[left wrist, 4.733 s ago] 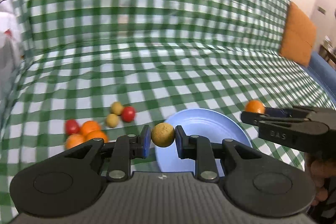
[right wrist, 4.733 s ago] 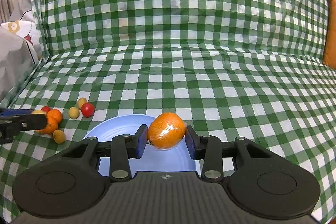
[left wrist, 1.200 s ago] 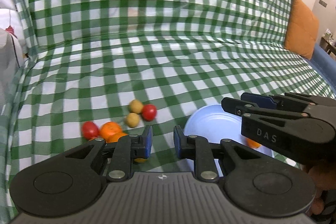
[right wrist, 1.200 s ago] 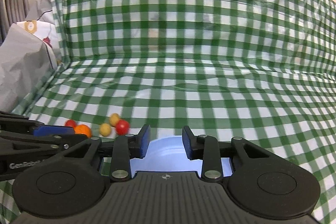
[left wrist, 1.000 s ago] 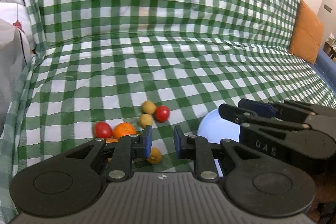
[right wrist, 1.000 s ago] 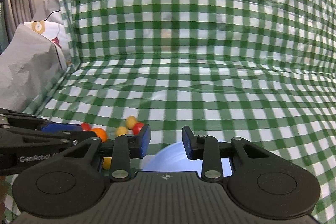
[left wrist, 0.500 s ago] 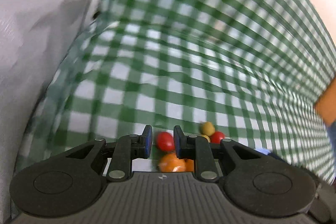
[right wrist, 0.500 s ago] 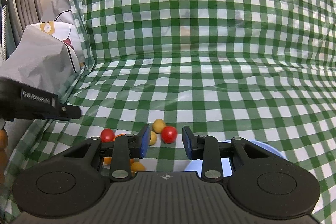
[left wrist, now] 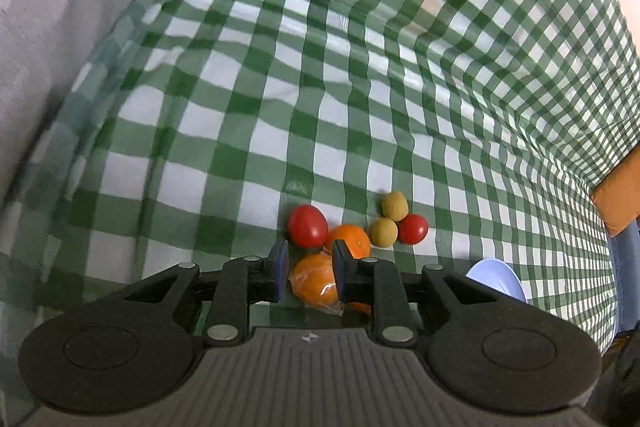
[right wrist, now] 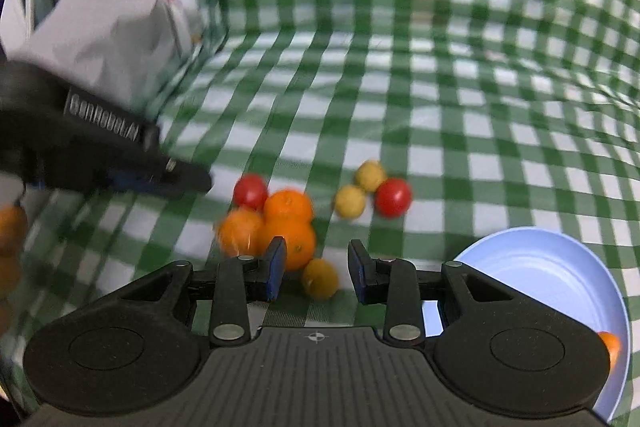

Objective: Organize fruits
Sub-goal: 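Move both tools back to the fruit cluster and grasp an orange with the left tool, then hold the orange in the left tool while the right grasps a yellow fruit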

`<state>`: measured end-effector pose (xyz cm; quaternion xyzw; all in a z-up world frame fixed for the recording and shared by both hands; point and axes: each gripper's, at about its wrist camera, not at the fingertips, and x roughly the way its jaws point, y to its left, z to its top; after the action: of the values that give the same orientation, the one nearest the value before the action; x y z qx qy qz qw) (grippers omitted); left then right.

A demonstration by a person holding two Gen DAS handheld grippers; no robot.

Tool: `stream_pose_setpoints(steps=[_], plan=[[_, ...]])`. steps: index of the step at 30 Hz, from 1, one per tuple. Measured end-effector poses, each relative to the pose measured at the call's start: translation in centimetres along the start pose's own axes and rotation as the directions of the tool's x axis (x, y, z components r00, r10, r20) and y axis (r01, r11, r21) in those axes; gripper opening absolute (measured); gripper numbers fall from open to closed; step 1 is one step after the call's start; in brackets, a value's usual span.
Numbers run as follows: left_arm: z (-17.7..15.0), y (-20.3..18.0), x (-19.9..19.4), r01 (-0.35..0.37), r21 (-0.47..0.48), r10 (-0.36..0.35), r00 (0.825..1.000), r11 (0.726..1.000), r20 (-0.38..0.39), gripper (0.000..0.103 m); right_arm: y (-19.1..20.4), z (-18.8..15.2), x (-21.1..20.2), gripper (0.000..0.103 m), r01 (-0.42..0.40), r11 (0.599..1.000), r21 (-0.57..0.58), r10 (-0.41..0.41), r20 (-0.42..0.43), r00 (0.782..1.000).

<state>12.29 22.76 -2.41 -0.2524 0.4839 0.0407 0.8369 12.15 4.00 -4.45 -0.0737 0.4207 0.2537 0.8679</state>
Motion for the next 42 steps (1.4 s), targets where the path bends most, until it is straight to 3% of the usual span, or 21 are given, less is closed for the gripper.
stream_pose_setpoints(steps=[3,10,15,17,19,22,26,29,32,34,36,42], plan=[[-0.1,-0.2,0.8,0.009,-0.011,-0.01,1.0,1.0,-0.03,0.035,0.6,-0.3,1.3,0.036,0.012,0.999,-0.041,-0.014,-0.049,0.999],[-0.4,-1.2,3.0,-0.048,-0.001,0.048,0.994,0.999,-0.099,0.044,1.0,-0.4,3.1,0.038,0.035,0.996,-0.083,-0.043,-0.106,0.993],[-0.8,-2.1,3.8,-0.062,0.018,0.064,0.99,0.998,-0.122,0.046,0.9,-0.7,4.1,0.039,0.064,0.993,-0.098,-0.077,-0.131,0.988],[-1.0,-2.3,4.2,-0.06,0.023,0.062,0.989,0.998,-0.132,0.046,0.7,-0.7,4.1,0.035,0.065,0.993,-0.098,-0.077,-0.132,0.988],[-1.2,-2.5,4.8,-0.055,0.034,0.059,0.987,0.998,-0.152,0.046,0.7,-0.9,4.0,0.02,0.061,0.992,-0.106,-0.075,-0.133,0.988],[-1.6,-2.9,4.9,-0.058,0.072,0.069,0.985,0.996,-0.157,0.04,0.9,-1.0,3.5,0.009,0.049,0.993,-0.107,-0.063,-0.129,0.99],[-1.3,-3.4,4.0,-0.08,0.11,0.093,0.989,0.991,-0.115,0.04,0.8,-0.6,2.7,0.007,0.036,0.994,-0.107,-0.047,-0.104,0.994],[-0.9,-2.9,3.0,-0.096,0.084,0.103,0.991,0.992,-0.085,0.04,0.4,-0.6,2.9,0.007,0.036,0.994,-0.105,-0.049,-0.116,0.992],[-0.7,-2.0,2.9,-0.121,0.051,0.125,0.988,0.991,-0.091,0.04,-0.2,-0.7,2.7,0.008,0.037,0.996,-0.076,-0.046,-0.121,0.992],[-0.7,-1.5,2.8,-0.131,0.04,0.135,0.986,0.991,-0.098,0.04,-0.6,-0.5,2.3,0.019,0.023,0.998,-0.054,-0.029,-0.105,0.994],[-0.5,-1.2,2.8,-0.132,0.037,0.136,0.986,0.991,-0.101,0.04,-1.2,-0.4,2.2,0.041,0.023,0.999,-0.04,-0.027,-0.099,0.995],[-0.3,-1.0,3.0,-0.133,0.034,0.136,0.984,0.99,-0.111,0.04,-1.1,-0.7,2.9,0.042,0.016,0.998,-0.063,-0.024,-0.121,0.992]])
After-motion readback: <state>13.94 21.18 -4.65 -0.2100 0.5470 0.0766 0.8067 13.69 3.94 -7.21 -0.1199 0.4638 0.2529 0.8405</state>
